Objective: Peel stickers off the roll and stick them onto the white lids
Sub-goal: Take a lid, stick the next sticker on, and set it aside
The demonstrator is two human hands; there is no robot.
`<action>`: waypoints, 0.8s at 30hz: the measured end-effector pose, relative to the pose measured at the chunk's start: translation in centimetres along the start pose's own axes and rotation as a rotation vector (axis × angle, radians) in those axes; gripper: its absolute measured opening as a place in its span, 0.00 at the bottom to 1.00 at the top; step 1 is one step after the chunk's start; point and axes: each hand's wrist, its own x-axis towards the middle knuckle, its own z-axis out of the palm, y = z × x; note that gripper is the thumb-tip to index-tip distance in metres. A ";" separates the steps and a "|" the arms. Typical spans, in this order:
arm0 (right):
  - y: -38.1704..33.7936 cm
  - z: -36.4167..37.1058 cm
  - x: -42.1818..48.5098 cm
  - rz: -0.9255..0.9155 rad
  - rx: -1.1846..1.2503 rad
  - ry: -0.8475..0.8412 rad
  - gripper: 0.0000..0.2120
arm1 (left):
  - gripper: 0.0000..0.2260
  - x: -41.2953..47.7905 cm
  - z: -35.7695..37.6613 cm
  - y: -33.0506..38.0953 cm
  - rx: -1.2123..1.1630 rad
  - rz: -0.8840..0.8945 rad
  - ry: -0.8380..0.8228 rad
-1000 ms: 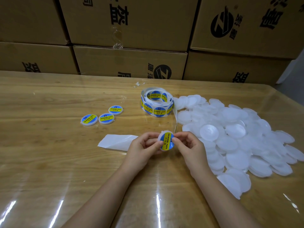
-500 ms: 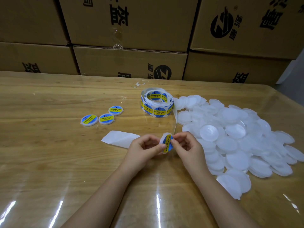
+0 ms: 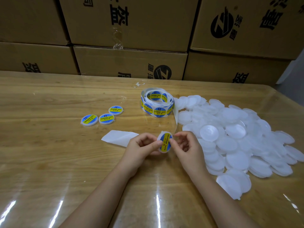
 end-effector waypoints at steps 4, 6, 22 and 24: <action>-0.1 0.2 -0.3 -0.045 0.026 -0.112 0.13 | 0.04 0.0 -0.1 0.3 -0.090 -0.046 0.011; -0.1 0.3 -0.5 -0.053 0.036 -0.171 0.16 | 0.05 0.0 -0.2 0.4 -0.116 -0.065 0.012; 0.2 0.3 -0.7 -0.022 0.107 -0.231 0.13 | 0.07 0.2 -0.2 0.4 -0.112 -0.088 0.040; 0.1 0.3 -0.7 -0.009 0.118 -0.235 0.13 | 0.07 0.3 -0.2 0.3 -0.113 -0.088 0.038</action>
